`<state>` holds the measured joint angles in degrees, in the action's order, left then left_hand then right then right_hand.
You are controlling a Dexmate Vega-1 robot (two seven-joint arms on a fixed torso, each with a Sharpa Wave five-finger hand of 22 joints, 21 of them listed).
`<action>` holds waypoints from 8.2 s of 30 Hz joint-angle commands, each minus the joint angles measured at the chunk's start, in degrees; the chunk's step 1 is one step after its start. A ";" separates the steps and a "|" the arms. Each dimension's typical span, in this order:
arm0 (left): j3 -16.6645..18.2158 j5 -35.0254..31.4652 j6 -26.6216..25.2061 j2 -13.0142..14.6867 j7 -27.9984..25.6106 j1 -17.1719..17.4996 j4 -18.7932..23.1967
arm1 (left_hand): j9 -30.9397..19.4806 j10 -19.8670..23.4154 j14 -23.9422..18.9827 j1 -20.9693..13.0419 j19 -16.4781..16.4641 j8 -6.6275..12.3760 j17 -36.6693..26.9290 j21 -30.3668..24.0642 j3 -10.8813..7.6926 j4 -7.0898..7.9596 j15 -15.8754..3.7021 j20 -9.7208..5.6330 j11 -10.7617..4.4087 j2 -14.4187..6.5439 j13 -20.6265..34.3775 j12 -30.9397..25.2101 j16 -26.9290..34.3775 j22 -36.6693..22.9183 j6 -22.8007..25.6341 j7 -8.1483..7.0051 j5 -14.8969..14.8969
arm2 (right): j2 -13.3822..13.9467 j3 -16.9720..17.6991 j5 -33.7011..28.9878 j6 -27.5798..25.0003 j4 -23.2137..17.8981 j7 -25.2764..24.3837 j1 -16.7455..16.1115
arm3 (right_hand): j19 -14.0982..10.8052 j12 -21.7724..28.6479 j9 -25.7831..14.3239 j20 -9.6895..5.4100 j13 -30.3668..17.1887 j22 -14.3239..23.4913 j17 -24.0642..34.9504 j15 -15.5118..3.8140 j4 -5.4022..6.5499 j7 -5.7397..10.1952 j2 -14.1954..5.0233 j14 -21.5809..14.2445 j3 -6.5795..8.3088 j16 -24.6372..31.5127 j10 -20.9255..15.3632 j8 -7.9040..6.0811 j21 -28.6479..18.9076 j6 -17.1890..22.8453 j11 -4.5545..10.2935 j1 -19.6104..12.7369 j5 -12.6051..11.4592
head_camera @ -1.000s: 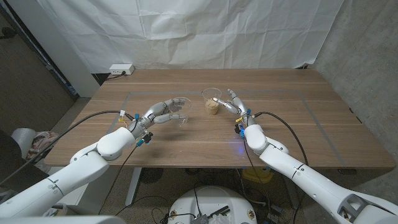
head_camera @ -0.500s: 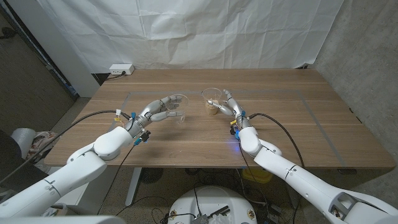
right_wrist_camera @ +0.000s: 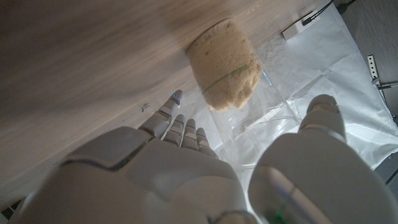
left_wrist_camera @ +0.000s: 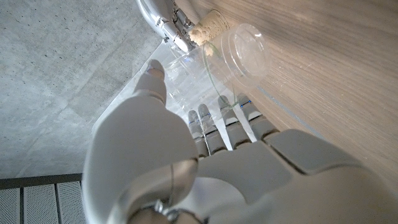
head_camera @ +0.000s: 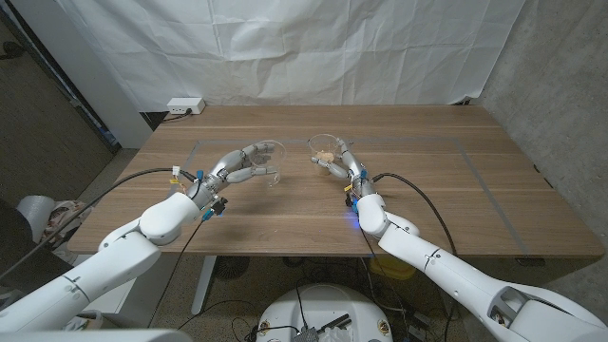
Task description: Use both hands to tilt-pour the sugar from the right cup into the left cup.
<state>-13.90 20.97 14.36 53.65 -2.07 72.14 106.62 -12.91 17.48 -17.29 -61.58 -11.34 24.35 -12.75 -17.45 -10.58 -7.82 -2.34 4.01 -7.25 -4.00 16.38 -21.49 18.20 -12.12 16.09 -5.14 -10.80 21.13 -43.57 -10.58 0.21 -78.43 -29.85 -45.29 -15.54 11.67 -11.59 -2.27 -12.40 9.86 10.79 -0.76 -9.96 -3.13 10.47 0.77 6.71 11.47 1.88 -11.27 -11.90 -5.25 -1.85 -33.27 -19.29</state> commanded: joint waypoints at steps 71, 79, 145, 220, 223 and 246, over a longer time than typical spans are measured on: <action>-7.92 -1.56 -2.16 -7.98 1.76 -14.37 -10.84 | -1.01 0.72 0.33 0.09 1.00 0.72 0.23 -0.32 0.61 -0.10 -4.64 0.17 0.43 -1.90 1.02 0.97 0.06 -0.15 1.49 0.10 0.09 | -2.85 3.82 0.55 0.64 2.66 -16.26 -0.29 | -15.71 21.64 -4.07 3.84 -10.76 2.64 21.16 -10.99 3.46 7.75 -10.18 -35.54 -9.99 22.21 -34.83 -12.23 -5.88 37.88 5.80 -19.47 -3.27; -9.63 -0.59 -1.86 -10.11 3.56 -17.50 -14.42 | -1.05 0.81 0.27 0.19 1.02 0.77 0.24 -0.38 0.63 -0.07 -4.58 0.16 0.67 -2.01 1.11 1.06 0.02 -0.15 1.62 0.36 0.13 | 0.27 4.50 -2.07 -5.54 -3.42 -16.57 -2.27 | -15.75 22.28 -4.47 3.79 -11.52 2.66 21.62 -10.98 3.64 7.67 -10.37 -35.65 -10.39 21.69 -34.54 -12.45 -6.06 37.70 5.79 -19.59 -3.26; -22.93 -1.27 -15.91 -15.80 21.74 -39.80 -23.76 | -1.62 1.95 -0.93 3.39 1.66 0.71 0.44 -0.77 -0.03 0.84 -2.66 2.57 2.09 -3.47 1.73 1.30 -1.19 -0.24 2.91 2.43 0.48 | 6.35 -7.63 -34.27 -38.01 -13.78 -11.11 2.48 | -15.95 25.65 -5.54 2.30 -14.85 2.60 23.98 -11.45 4.81 8.42 -11.60 -38.13 -13.30 18.24 -34.59 -13.96 -7.10 38.27 6.44 -19.96 -3.34; -23.93 -2.40 -16.09 -16.11 23.62 -41.73 -25.27 | -2.15 1.82 -1.13 4.22 1.87 0.58 0.52 -1.04 -1.04 0.37 -2.79 2.59 2.29 -3.57 2.02 1.74 -2.26 -0.24 3.69 2.56 0.53 | 4.94 -0.78 -23.01 -28.28 -12.61 -11.52 2.88 | -15.56 26.05 -4.69 1.47 -14.67 2.27 26.41 -11.28 6.52 8.71 -12.67 -39.43 -17.38 13.97 -34.76 -14.87 -7.66 38.79 6.44 -19.17 -3.26; -24.23 -2.66 -16.00 -16.56 23.73 -42.12 -26.08 | -2.17 1.81 -1.15 4.25 1.90 0.56 0.51 -1.04 -1.08 0.34 -2.70 2.60 2.15 -3.56 2.03 1.77 -2.29 -0.24 3.67 2.63 0.53 | 5.50 -0.74 -23.37 -28.54 -13.75 -11.89 2.54 | -15.54 26.06 -4.67 1.41 -14.68 2.27 26.49 -11.29 6.57 8.76 -12.68 -39.38 -17.51 13.86 -34.74 -14.86 -7.67 38.73 6.54 -19.14 -3.27; -25.56 -3.86 -12.16 -20.40 24.53 -44.89 -31.25 | -2.37 1.92 -1.29 4.49 1.88 0.49 0.44 -1.15 -1.29 0.20 -2.81 2.49 2.11 -3.53 2.12 1.90 -2.42 -0.23 3.72 2.55 0.54 | 8.36 -6.91 -37.97 -37.43 -17.11 -7.66 4.04 | -15.62 26.10 -4.55 1.65 -14.48 2.25 27.58 -11.31 6.87 8.68 -13.06 -39.87 -18.49 13.43 -34.98 -15.17 -7.85 39.02 6.44 -19.18 -3.35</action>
<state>-39.11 17.51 0.68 34.56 22.35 28.19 77.00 -15.07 19.20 -18.02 -58.51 -9.39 24.62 -12.26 -18.22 -10.95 -8.14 -2.23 6.56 -5.11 -5.84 18.23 -19.89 15.87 -12.10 19.06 -2.74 -10.13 28.40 -46.89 -40.43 -31.59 -95.08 -41.45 -43.07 -31.27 37.62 -15.99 -0.82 -26.81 11.99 38.11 -3.68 -3.16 5.50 -1.82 -38.59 -11.32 24.99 -32.95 -26.08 -19.64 33.12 4.82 -52.04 -22.34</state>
